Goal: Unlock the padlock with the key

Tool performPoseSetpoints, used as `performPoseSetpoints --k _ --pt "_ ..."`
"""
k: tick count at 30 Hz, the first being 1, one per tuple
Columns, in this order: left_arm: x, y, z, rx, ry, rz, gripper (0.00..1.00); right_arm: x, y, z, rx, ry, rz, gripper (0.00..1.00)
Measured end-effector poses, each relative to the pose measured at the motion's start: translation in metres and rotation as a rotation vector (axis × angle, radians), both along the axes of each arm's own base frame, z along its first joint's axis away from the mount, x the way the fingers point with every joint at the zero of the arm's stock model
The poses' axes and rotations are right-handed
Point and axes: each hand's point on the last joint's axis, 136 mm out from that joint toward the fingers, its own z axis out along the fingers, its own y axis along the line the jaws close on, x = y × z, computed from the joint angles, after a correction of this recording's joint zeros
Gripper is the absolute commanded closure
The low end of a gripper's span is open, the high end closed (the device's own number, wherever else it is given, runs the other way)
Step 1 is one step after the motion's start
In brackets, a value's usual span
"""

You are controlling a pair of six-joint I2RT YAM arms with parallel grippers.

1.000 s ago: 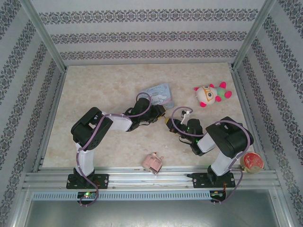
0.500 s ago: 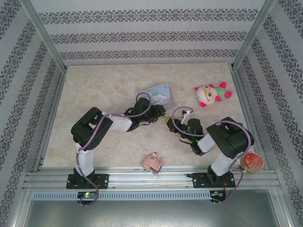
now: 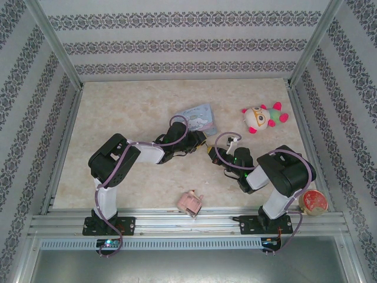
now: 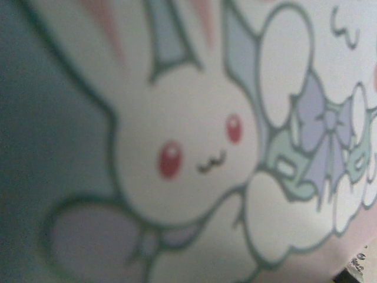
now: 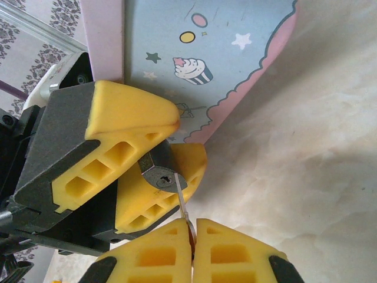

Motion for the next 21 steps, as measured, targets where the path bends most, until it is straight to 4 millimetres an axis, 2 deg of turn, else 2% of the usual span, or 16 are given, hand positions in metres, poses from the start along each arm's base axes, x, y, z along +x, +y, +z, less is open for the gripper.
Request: performPoseSetpoints --k 9,21 --pt "0.0003 0.0000 0.0003 -0.003 0.001 0.002 0.80 -0.0031 0.0073 0.0016 0.002 -0.005 0.021 1.00" --pt "0.0006 -0.0001 0.0002 -0.003 0.000 0.003 0.80 -0.0011 0.0064 0.0006 -0.001 -0.004 0.011 1.00"
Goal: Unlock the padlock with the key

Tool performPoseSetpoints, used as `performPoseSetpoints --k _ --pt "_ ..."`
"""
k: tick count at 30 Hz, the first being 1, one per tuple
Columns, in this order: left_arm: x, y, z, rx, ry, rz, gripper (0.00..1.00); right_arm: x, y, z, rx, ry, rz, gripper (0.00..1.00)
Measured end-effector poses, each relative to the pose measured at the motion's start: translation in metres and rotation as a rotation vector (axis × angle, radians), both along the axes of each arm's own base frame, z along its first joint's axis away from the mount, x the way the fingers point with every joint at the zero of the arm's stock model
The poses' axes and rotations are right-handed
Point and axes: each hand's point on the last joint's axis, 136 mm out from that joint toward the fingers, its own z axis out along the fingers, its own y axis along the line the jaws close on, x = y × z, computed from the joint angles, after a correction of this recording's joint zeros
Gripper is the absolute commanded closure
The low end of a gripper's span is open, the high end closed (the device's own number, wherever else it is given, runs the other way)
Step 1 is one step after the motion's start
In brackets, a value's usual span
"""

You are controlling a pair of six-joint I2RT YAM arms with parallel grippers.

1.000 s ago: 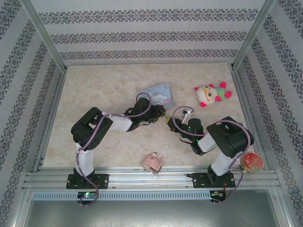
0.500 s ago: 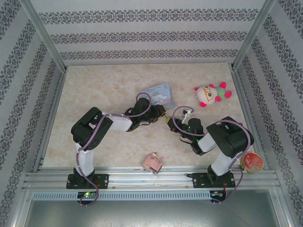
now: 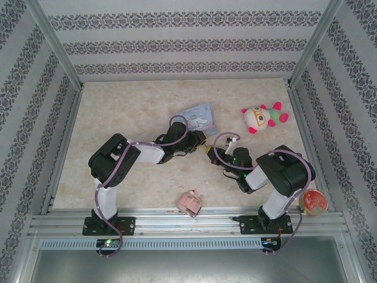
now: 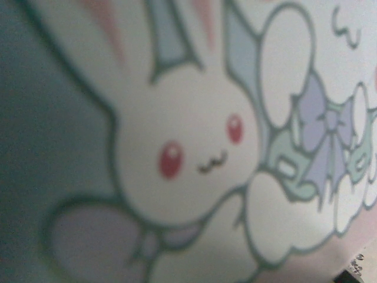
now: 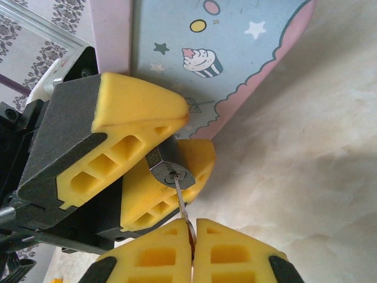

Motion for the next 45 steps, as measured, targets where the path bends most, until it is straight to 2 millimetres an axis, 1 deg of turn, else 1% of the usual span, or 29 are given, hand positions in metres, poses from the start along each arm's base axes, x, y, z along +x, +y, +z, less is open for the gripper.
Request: performPoseSetpoints --k 13,22,28,37,45 --pt "0.002 0.002 -0.001 0.003 -0.004 0.011 0.80 0.005 0.000 0.000 0.029 0.027 -0.011 1.00" --pt "0.005 0.002 -0.001 0.007 -0.007 0.021 0.80 0.007 0.001 -0.001 0.070 0.079 -0.005 1.00" --pt "0.005 0.003 -0.001 0.007 -0.007 0.023 0.80 0.007 0.002 0.002 0.083 0.098 0.000 1.00" --pt "0.002 0.000 0.000 -0.004 0.001 0.002 0.80 0.002 -0.001 0.008 0.044 0.108 0.003 1.00" --pt "0.000 -0.003 0.001 -0.013 0.006 -0.012 0.80 0.001 -0.005 0.010 -0.039 0.120 0.001 1.00"
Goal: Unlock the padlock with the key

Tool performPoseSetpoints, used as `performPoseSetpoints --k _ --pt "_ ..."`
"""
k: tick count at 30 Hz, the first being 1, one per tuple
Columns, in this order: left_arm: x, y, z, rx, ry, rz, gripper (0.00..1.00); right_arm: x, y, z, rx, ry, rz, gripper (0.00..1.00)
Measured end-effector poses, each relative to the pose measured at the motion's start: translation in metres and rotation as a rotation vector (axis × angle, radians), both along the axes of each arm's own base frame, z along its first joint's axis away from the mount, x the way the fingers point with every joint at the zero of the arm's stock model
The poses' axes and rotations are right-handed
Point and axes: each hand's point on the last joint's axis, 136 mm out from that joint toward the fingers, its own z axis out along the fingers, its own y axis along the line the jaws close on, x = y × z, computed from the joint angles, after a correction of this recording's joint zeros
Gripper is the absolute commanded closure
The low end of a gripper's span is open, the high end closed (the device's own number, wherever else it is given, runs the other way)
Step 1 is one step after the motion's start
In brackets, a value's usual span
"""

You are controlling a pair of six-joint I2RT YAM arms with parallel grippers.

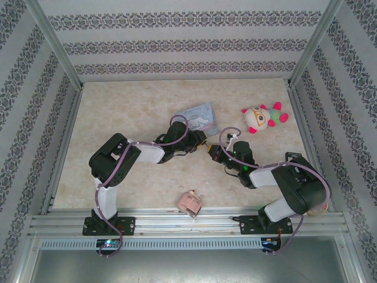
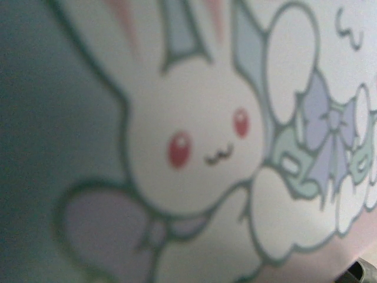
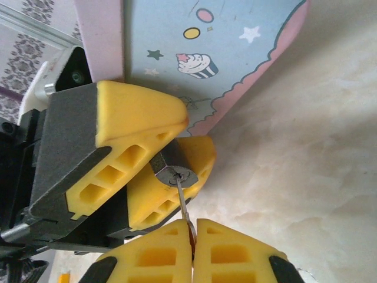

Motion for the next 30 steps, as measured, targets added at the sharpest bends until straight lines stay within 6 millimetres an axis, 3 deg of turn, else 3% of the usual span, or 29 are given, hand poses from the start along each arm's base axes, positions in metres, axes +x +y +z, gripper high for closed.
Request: performPoseSetpoints --k 30 --pt "0.008 0.008 -0.004 0.019 0.002 0.051 0.80 0.007 0.010 -0.008 0.039 0.071 0.089 1.00"
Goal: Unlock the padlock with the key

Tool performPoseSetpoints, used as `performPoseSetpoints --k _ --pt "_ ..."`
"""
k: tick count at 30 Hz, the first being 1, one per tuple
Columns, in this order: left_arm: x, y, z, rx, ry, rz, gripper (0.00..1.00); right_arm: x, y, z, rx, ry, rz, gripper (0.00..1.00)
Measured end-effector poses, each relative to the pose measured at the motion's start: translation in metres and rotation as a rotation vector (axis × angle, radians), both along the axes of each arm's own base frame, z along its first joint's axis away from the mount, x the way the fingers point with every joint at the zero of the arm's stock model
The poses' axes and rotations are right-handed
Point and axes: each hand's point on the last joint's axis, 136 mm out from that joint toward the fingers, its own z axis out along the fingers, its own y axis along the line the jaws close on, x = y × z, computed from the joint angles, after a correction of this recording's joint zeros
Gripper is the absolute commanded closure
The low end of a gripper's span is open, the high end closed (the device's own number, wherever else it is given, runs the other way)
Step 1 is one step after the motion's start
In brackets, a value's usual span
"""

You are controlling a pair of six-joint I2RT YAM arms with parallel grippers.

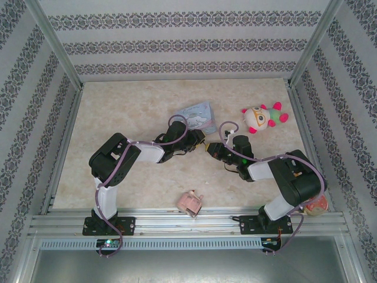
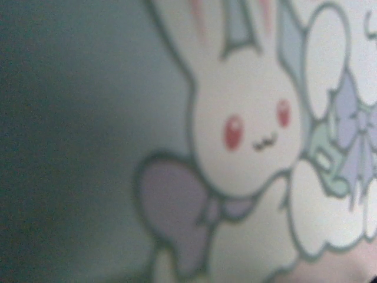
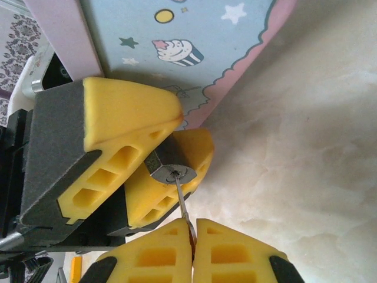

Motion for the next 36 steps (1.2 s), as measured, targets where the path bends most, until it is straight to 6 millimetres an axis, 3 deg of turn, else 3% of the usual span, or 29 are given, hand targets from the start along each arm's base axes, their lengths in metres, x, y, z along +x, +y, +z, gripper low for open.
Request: performPoseSetpoints --k 36 --pt "0.001 -0.004 0.005 -0.039 0.024 0.004 0.80 0.002 -0.006 0.010 0.010 0.011 -0.034 1.00"
